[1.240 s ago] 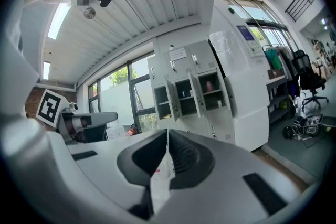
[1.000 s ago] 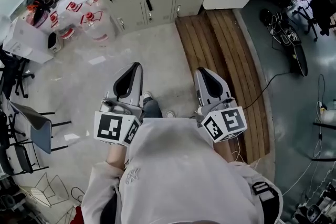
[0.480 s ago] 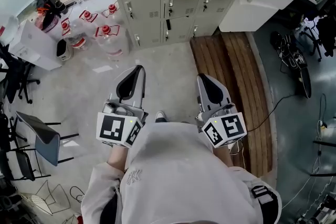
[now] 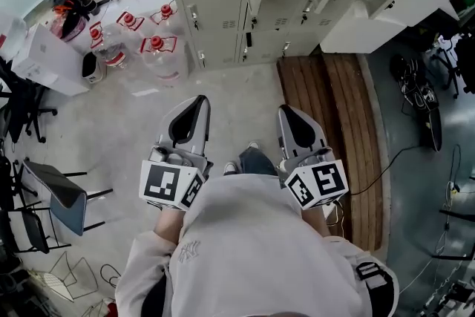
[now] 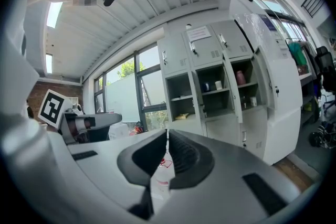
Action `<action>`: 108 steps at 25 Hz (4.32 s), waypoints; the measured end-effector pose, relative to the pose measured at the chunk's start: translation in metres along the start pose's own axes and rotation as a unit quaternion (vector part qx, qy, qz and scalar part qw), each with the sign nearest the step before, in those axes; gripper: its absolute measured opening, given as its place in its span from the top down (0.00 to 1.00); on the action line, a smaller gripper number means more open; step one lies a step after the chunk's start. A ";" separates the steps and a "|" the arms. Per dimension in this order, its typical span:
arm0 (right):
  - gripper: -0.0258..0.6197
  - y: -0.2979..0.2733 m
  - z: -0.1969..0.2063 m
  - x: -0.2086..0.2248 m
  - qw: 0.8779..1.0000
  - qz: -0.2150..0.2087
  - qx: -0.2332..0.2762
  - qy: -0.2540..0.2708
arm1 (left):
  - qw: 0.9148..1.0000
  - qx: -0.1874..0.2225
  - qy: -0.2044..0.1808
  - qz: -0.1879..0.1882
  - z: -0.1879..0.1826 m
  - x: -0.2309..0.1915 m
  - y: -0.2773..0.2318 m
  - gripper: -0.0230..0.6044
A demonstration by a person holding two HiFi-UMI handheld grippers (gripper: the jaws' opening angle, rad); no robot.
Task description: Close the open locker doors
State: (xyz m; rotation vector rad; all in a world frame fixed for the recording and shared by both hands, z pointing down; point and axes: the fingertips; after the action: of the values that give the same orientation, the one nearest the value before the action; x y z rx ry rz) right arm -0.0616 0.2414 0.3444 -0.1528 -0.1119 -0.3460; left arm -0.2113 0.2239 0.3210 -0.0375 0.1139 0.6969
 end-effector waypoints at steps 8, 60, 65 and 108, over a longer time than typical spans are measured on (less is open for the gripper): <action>0.94 -0.070 0.004 0.026 0.999 -0.034 -0.014 -0.009 | 0.999 -0.006 0.007 -0.033 0.008 -0.041 -0.050 0.95; 0.81 -0.293 -0.136 0.098 0.934 -0.346 0.089 -0.011 | 0.992 0.011 -0.029 -0.125 -0.025 -0.145 -0.243 0.95; 0.81 -0.301 -0.138 0.084 0.928 -0.360 0.092 -0.007 | 0.993 0.013 -0.025 -0.115 -0.027 -0.165 -0.245 0.95; 0.80 -0.476 -0.134 -0.080 0.941 -0.320 0.091 0.066 | 0.988 0.053 -0.043 -0.138 -0.075 -0.364 -0.162 0.95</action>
State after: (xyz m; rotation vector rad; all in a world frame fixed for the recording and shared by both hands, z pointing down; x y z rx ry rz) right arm -0.2892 -0.1971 0.2637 0.0987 -0.0581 -0.9912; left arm -0.3910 -0.1385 0.2886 0.0772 0.0601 0.4144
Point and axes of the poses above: the fingertips, and each gripper's own axes: y backward along the fingers, x to its right, z out of its underside, and after that the axes turned 8 degrees about z, right-handed
